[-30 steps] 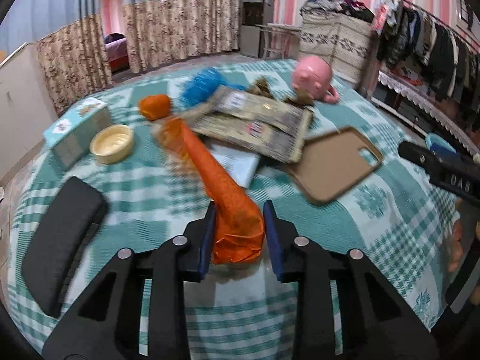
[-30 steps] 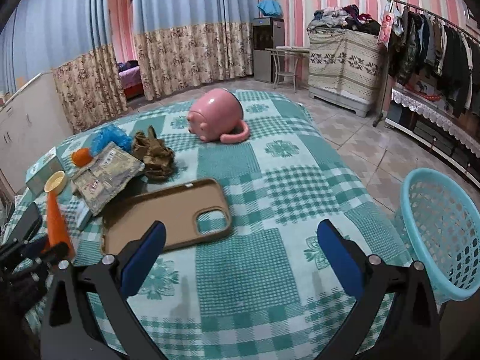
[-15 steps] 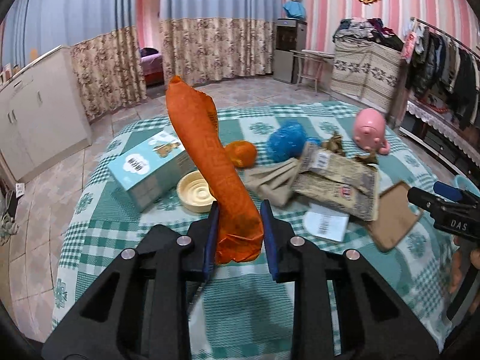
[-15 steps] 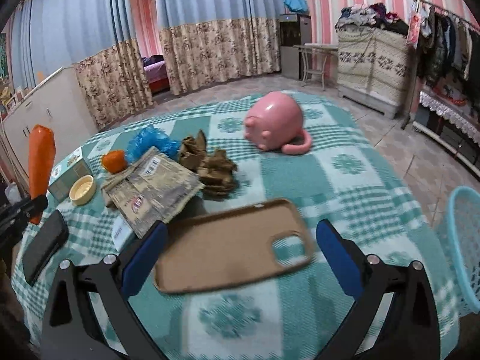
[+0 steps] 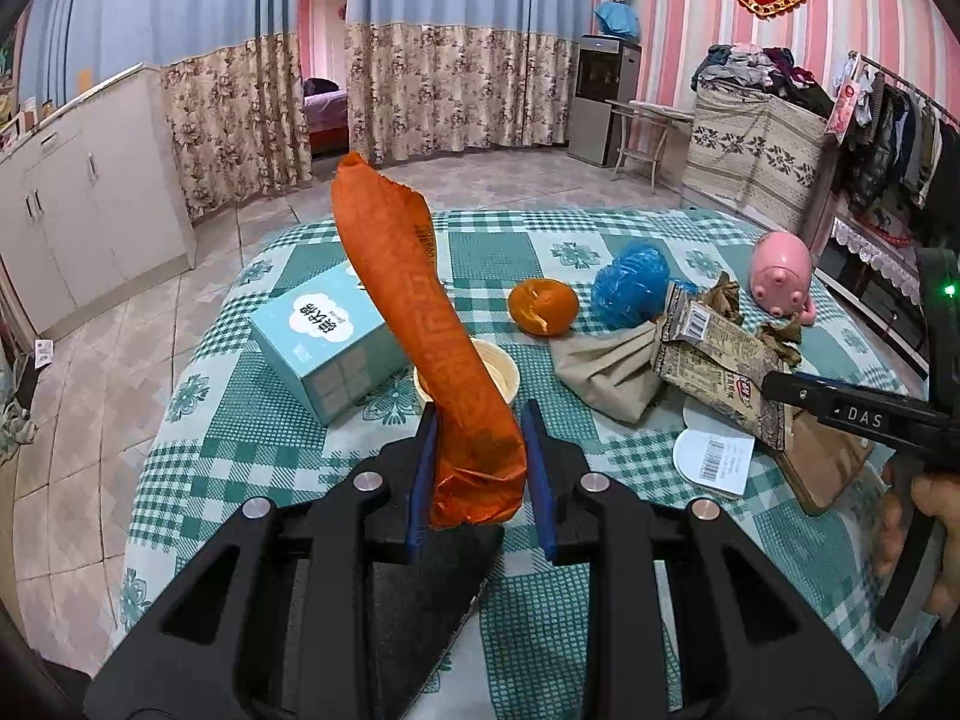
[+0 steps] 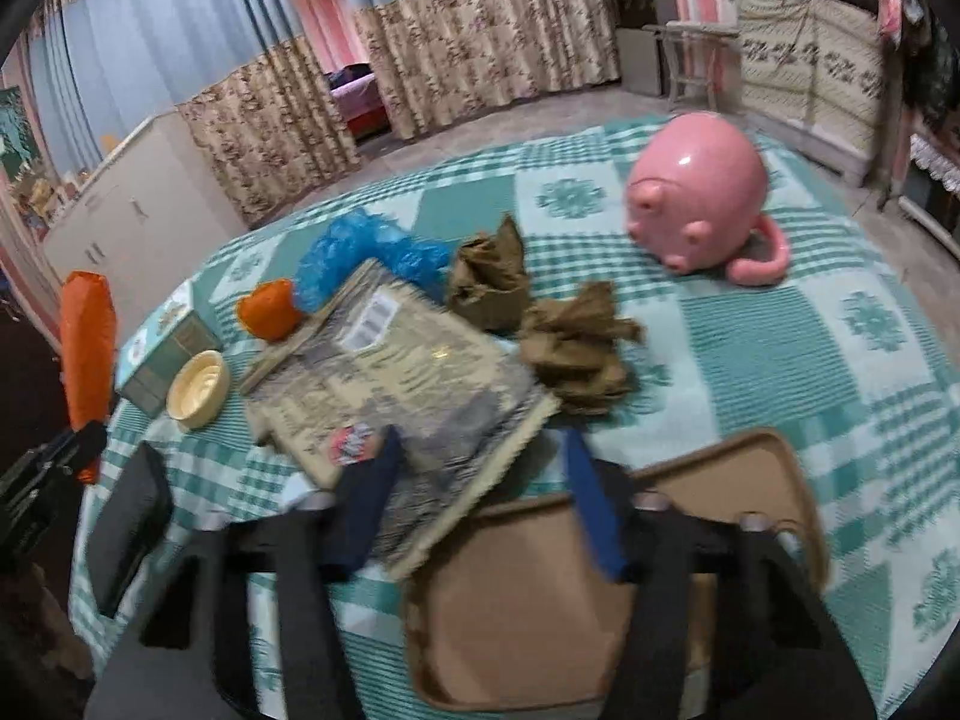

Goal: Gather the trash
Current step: 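Grasp the printed snack bag with the right tool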

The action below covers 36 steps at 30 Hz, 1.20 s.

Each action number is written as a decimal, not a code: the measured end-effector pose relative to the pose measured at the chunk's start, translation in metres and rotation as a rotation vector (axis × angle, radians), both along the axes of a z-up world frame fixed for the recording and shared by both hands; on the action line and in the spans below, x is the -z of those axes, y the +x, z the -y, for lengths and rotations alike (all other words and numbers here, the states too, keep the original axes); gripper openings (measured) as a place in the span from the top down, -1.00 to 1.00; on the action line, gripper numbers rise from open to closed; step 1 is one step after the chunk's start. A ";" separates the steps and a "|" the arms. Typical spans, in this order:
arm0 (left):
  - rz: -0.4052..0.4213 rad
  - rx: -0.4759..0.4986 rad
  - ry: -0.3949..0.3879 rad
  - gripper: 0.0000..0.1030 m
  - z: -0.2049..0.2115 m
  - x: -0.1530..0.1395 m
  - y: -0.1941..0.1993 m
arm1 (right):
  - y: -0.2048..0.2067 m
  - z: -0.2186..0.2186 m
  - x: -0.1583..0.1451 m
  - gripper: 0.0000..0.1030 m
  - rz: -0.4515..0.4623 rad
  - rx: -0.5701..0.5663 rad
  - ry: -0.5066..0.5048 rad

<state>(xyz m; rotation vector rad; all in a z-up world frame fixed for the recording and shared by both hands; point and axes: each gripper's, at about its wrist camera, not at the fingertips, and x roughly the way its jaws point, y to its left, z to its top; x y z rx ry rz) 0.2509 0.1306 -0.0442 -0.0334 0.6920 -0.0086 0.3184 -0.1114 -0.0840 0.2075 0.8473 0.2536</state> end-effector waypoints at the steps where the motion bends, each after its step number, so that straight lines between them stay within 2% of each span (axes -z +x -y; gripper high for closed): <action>1: -0.001 -0.001 -0.004 0.50 0.000 0.000 0.000 | -0.002 0.000 -0.001 0.68 0.009 -0.007 0.007; 4: -0.004 -0.002 -0.009 0.50 0.001 0.001 0.000 | -0.007 0.000 -0.003 0.89 0.029 -0.029 0.020; 7: -0.003 0.003 -0.007 0.50 0.003 0.000 -0.001 | -0.015 0.007 -0.007 0.98 0.049 -0.025 0.025; 14: 0.036 0.030 0.006 0.50 0.021 -0.015 -0.015 | -0.048 0.038 -0.028 0.99 0.125 0.007 0.005; 17: 0.052 0.045 0.010 0.50 0.033 -0.022 -0.020 | -0.055 0.056 -0.031 0.99 0.086 0.008 0.035; 18: 0.055 0.049 0.008 0.50 0.037 -0.024 -0.021 | -0.058 0.058 -0.032 0.93 0.086 0.008 0.034; 23: 0.056 0.070 0.008 0.49 0.048 -0.023 -0.028 | -0.057 0.040 -0.031 0.92 0.067 -0.015 -0.035; 24: 0.050 0.070 0.011 0.49 0.047 -0.021 -0.029 | -0.056 0.036 -0.030 0.84 0.061 -0.011 -0.042; 25: 0.046 0.069 0.014 0.49 0.046 -0.019 -0.030 | -0.053 0.029 -0.028 0.47 0.054 -0.011 -0.042; 26: 0.041 0.062 0.017 0.49 0.041 -0.016 -0.031 | -0.052 0.025 -0.026 0.18 0.053 -0.008 -0.039; 27: 0.037 0.057 0.015 0.49 0.038 -0.015 -0.032 | -0.049 0.018 -0.025 -0.29 0.062 0.002 -0.041; 28: 0.031 0.051 0.009 0.49 0.033 -0.013 -0.032 | -0.047 0.014 -0.026 -0.35 0.069 0.006 -0.047; 31: 0.018 0.031 -0.004 0.49 0.017 -0.009 -0.034 | -0.031 -0.004 -0.021 -0.35 0.050 -0.003 -0.064; 34: 0.006 0.012 -0.015 0.49 0.003 -0.005 -0.033 | -0.010 -0.015 -0.010 -0.35 0.000 0.013 -0.068; 35: 0.004 0.007 -0.025 0.49 -0.002 -0.004 -0.034 | -0.005 -0.018 -0.005 -0.32 -0.019 0.009 -0.061; 36: 0.002 0.004 -0.031 0.49 -0.005 -0.003 -0.034 | -0.002 -0.021 -0.002 -0.13 -0.029 0.001 -0.062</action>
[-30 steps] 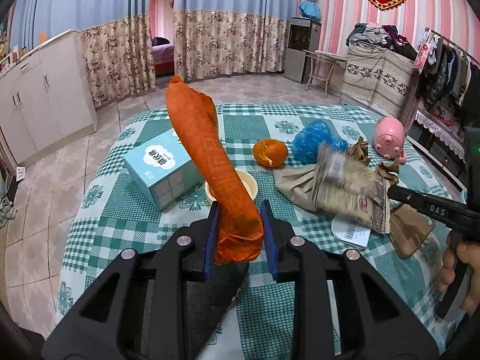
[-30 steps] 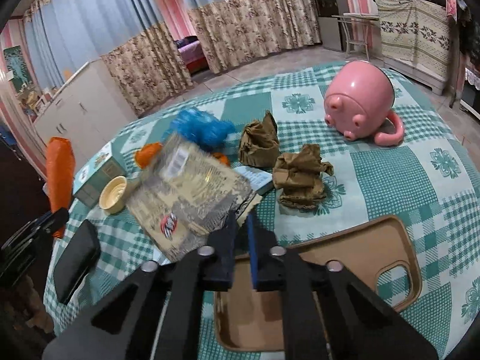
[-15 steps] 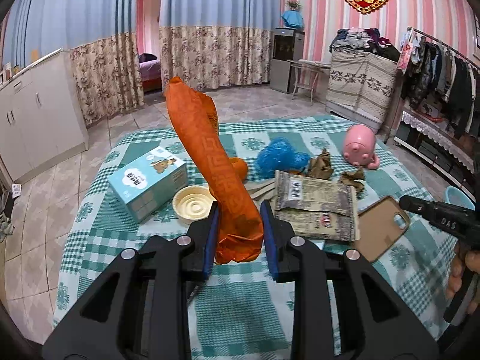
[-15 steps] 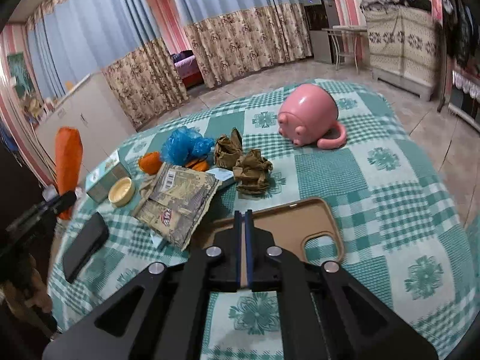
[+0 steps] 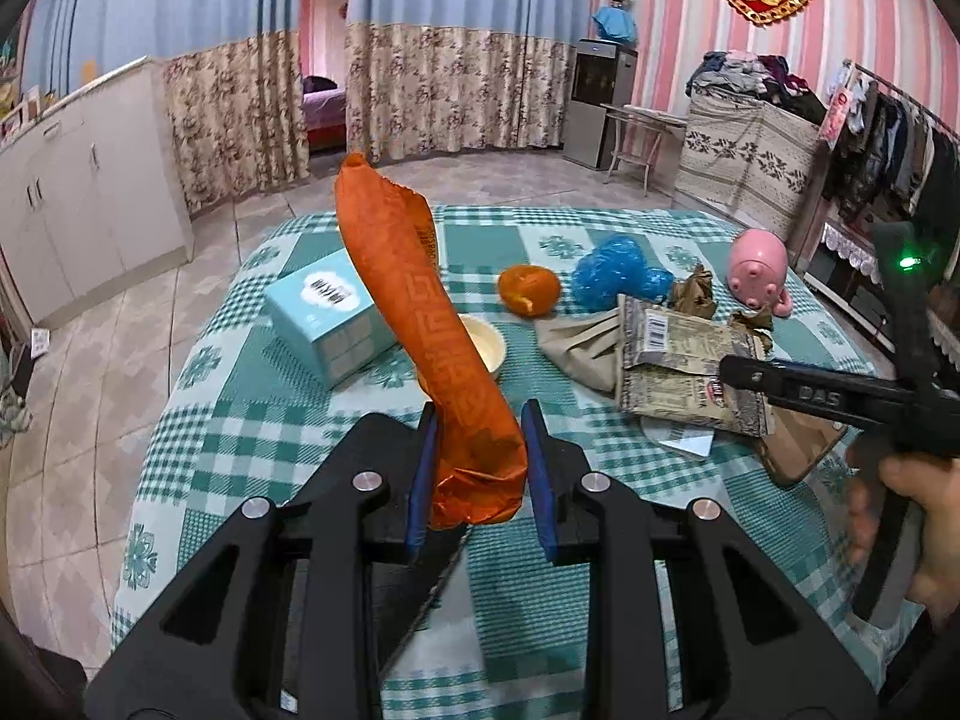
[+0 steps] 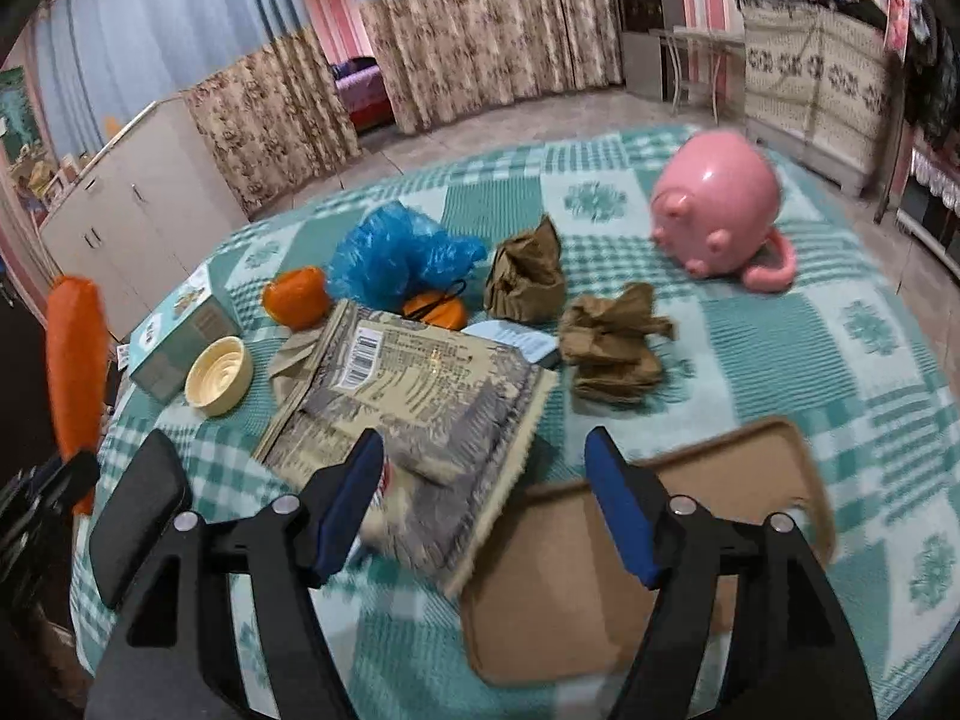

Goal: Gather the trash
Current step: 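Grasp the printed snack bag with the right tool, then carry the orange wrapper and snack bag over the blue basket with both tools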

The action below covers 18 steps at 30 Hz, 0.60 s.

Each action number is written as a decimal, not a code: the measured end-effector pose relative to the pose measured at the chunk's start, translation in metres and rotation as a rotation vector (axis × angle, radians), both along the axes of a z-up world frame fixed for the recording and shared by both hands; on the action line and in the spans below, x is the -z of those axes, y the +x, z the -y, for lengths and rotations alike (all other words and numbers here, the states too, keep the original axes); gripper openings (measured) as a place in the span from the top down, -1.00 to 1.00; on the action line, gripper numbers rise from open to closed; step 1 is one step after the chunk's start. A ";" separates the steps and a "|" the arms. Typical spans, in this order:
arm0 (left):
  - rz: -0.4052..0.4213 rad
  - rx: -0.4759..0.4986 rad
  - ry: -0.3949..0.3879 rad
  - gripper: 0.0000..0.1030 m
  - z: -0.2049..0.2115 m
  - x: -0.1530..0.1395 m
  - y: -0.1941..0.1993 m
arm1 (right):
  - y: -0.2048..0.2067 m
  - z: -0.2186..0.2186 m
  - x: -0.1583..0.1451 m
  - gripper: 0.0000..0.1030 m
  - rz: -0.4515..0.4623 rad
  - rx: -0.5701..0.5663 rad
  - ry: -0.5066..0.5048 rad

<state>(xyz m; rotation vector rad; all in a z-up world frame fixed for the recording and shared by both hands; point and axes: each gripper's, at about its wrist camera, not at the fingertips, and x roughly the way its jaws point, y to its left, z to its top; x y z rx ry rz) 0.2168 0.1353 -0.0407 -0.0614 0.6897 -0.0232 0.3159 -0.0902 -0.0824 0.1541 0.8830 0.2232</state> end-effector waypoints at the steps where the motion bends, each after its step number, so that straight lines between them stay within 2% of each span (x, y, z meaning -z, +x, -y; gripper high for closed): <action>1: -0.003 -0.004 -0.003 0.49 -0.003 0.002 -0.001 | 0.001 -0.004 0.005 0.06 -0.009 -0.016 -0.012; 4: -0.010 -0.008 -0.001 0.49 -0.007 0.005 0.000 | -0.004 -0.009 0.008 0.82 0.016 -0.040 -0.038; 6: -0.014 -0.010 -0.003 0.49 -0.006 0.007 0.002 | -0.009 -0.007 0.006 0.92 0.037 -0.054 -0.037; 11: 0.001 0.003 0.001 0.49 0.003 0.001 0.001 | -0.028 0.013 -0.015 0.97 0.106 -0.037 -0.032; 18: 0.042 0.055 0.009 0.49 0.035 -0.017 -0.001 | -0.076 0.083 -0.054 0.97 0.201 0.042 0.013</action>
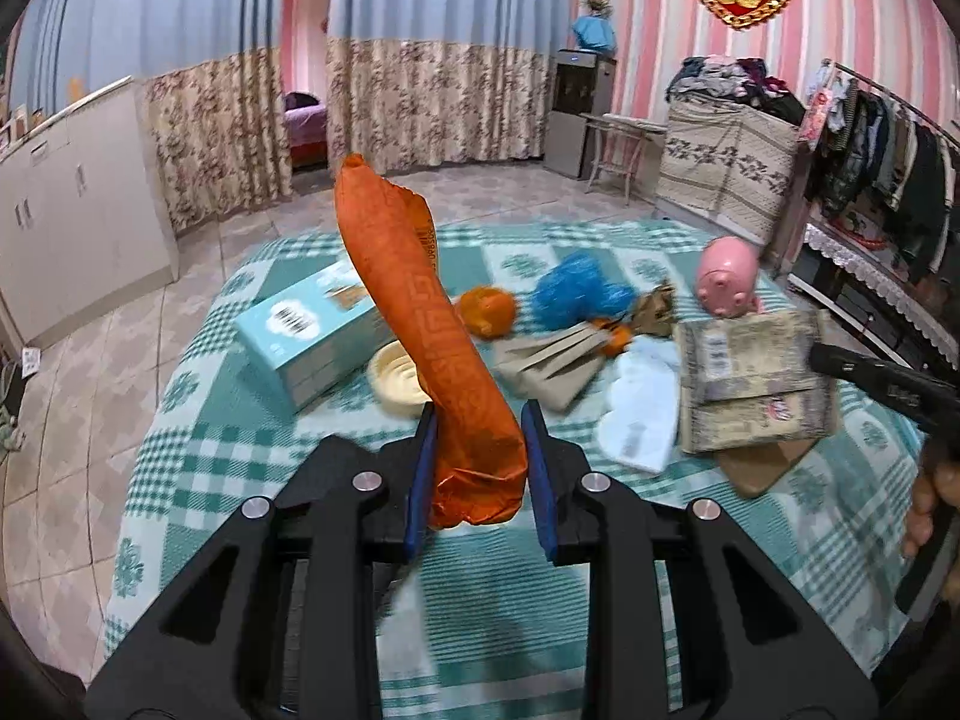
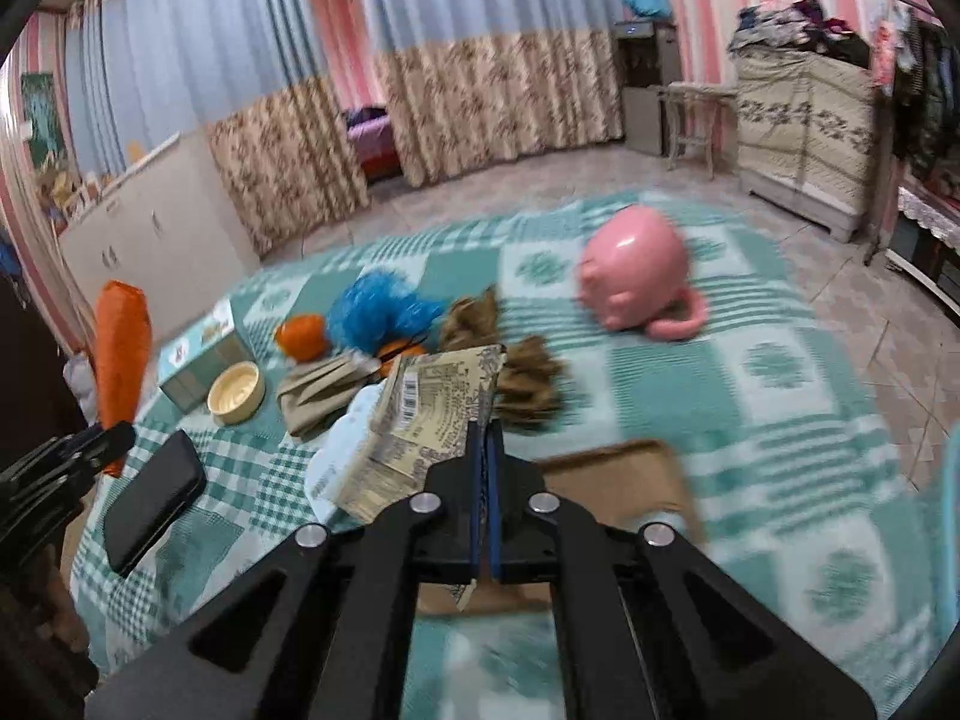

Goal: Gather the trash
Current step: 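Carry the orange wrapper and snack bag over the blue basket with both tools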

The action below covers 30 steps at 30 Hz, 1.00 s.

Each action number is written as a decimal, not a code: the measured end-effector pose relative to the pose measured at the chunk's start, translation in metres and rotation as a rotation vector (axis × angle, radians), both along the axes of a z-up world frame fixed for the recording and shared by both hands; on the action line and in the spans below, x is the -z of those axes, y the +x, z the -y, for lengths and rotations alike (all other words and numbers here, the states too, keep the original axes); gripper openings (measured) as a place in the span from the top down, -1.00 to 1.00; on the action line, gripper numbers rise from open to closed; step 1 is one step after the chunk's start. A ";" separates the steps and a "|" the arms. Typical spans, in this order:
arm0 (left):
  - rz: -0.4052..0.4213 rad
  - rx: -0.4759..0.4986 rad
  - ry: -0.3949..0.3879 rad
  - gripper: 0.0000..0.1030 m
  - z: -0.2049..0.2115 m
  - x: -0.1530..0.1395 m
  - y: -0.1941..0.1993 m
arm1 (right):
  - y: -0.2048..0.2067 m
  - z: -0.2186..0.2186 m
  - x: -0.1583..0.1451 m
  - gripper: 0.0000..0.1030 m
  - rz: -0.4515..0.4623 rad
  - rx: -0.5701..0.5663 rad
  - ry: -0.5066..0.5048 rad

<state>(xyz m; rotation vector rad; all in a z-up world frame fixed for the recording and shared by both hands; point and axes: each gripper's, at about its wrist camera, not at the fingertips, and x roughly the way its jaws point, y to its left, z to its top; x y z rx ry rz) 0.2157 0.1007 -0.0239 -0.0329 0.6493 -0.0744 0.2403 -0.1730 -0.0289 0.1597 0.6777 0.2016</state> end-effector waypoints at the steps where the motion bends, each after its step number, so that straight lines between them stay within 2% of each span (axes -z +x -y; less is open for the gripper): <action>1: 0.004 0.011 -0.002 0.49 0.007 -0.002 0.000 | -0.010 0.015 -0.006 0.97 0.015 0.023 0.006; 9: 0.026 0.147 -0.019 0.49 0.090 -0.013 -0.001 | -0.063 0.114 -0.023 0.97 0.062 0.179 0.025; 21: 0.047 0.406 -0.004 0.49 0.241 -0.027 -0.015 | -0.149 0.257 -0.054 0.97 0.152 0.441 0.048; 30: 0.049 0.552 0.007 0.49 0.345 -0.023 -0.021 | -0.180 0.329 -0.048 0.97 0.139 0.574 -0.015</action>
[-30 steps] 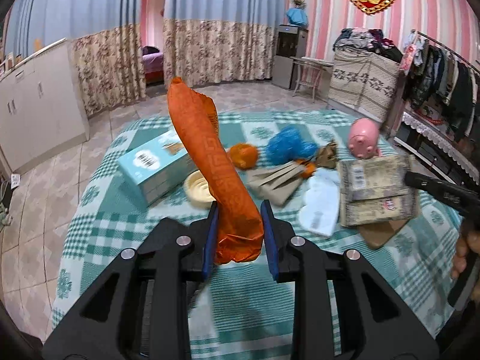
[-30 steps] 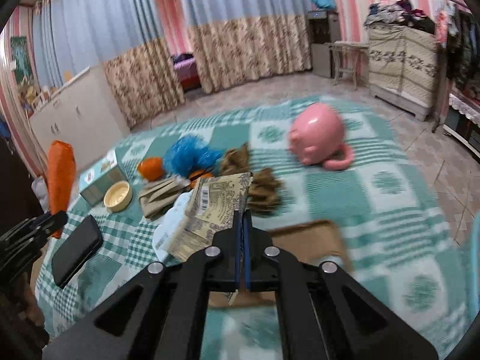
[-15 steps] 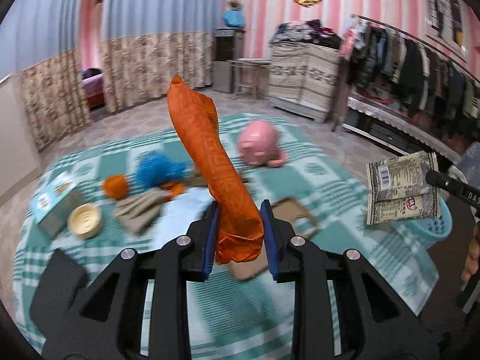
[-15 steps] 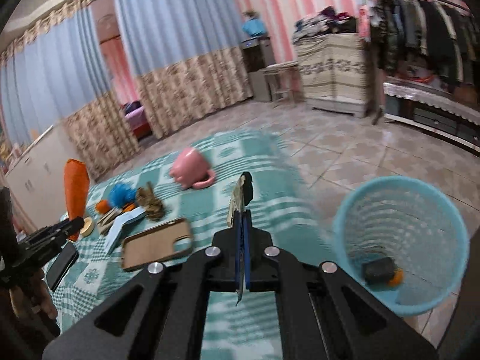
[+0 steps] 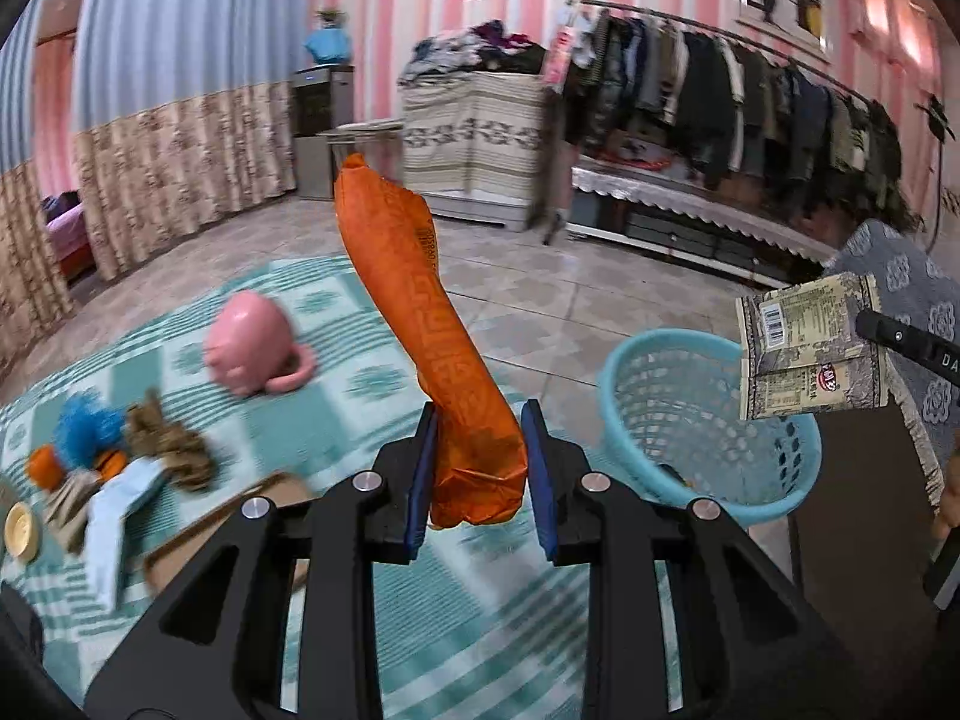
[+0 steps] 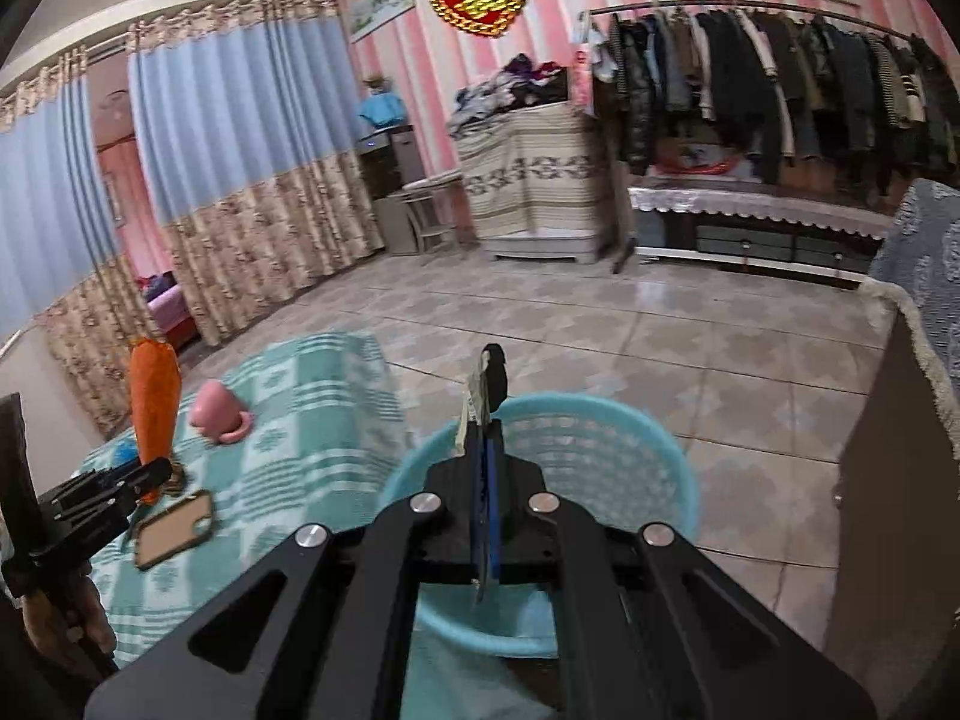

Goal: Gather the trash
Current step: 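Carry the orange wrapper and snack bag over the blue basket with both tools, then open the left tool to drop the wrapper while the right tool drops the snack bag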

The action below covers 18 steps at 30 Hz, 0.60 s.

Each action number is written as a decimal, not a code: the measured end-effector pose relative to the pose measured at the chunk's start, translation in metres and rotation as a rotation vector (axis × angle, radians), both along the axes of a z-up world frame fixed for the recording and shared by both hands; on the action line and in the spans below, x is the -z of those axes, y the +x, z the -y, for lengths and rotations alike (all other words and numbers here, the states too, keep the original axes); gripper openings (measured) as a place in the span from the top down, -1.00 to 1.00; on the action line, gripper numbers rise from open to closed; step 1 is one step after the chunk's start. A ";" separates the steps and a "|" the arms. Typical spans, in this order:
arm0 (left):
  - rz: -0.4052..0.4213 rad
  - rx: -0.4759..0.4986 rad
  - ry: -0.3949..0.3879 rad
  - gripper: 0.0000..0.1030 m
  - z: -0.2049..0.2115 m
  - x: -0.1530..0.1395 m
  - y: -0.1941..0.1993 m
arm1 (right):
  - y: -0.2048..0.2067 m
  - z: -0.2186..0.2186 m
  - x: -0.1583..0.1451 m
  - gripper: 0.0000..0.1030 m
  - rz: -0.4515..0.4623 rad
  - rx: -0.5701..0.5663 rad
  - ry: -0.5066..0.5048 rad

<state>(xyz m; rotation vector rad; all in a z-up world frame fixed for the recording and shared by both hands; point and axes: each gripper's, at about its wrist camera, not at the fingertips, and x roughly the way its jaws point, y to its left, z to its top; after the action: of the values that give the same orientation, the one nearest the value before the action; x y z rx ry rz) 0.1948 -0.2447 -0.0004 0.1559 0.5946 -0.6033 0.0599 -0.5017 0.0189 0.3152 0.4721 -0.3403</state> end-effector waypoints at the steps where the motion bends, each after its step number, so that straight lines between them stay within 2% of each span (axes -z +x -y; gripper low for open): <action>1: 0.003 0.012 0.008 0.49 0.010 0.002 0.000 | -0.003 0.006 0.002 0.97 -0.003 0.011 -0.007; 6: -0.001 0.104 0.005 0.49 0.062 0.011 -0.003 | -0.007 0.032 0.013 0.97 -0.006 0.042 0.004; 14: 0.018 0.233 0.075 0.45 0.141 0.033 -0.011 | -0.007 0.057 0.035 0.97 -0.031 0.069 0.028; 18: -0.013 0.266 0.078 0.45 0.172 0.044 -0.005 | -0.007 0.067 0.046 0.97 -0.047 0.086 0.034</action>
<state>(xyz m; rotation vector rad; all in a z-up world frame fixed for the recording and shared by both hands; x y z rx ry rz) 0.1894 -0.4163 -0.0448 0.3073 0.6152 -0.8394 0.0525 -0.5689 -0.0267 0.3621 0.5120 -0.4245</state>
